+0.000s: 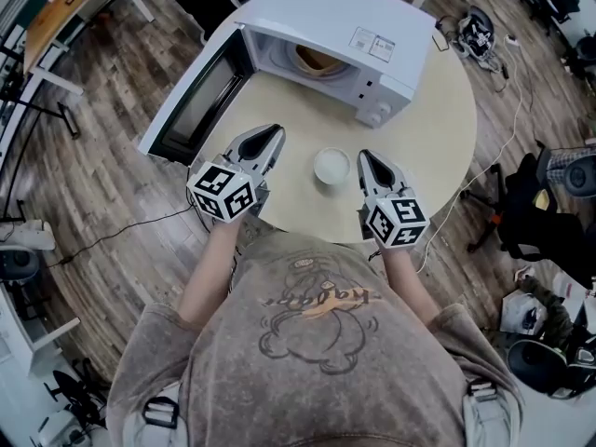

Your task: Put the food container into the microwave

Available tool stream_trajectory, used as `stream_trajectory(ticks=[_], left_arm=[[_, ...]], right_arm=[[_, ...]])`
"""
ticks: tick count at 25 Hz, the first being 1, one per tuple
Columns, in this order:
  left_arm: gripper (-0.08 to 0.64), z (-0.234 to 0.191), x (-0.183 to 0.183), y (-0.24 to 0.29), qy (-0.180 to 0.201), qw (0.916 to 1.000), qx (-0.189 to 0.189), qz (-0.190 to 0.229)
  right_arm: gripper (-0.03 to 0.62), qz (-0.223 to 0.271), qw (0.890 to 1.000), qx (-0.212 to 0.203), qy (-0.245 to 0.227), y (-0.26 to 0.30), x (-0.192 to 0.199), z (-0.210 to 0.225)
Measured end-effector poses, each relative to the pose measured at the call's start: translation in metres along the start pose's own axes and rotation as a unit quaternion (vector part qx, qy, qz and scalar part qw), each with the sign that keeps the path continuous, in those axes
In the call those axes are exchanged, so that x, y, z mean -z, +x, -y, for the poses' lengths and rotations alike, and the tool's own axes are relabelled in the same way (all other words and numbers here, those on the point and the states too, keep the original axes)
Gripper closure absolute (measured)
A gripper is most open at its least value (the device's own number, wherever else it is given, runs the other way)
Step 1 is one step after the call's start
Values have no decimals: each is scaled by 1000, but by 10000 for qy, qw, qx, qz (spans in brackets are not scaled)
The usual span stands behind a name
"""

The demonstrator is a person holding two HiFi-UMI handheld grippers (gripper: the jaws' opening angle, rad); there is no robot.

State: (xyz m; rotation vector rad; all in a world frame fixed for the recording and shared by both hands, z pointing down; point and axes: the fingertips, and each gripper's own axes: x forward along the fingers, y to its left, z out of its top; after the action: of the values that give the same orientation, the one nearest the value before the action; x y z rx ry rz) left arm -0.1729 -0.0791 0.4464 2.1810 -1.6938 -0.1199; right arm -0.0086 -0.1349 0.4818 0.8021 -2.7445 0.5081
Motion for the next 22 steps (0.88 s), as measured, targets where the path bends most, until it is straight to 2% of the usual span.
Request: stream_trajectory(ticks=[3, 9, 16, 22], left_arm=[[511, 1, 4, -3, 347, 9989, -321, 51], [511, 5, 18, -15, 521, 9953, -812, 96], [512, 10, 27, -29, 648, 9924, -1022, 219], [515, 17, 28, -33, 715, 9933, -893, 179]], right_arm=[[592, 1, 10000, -22, -67, -7, 2, 1], [592, 127, 9989, -93, -437, -23, 5, 5], [592, 294, 9979, -128, -567, -30, 6, 2], [592, 380, 9980, 67, -496, -35, 5, 0]])
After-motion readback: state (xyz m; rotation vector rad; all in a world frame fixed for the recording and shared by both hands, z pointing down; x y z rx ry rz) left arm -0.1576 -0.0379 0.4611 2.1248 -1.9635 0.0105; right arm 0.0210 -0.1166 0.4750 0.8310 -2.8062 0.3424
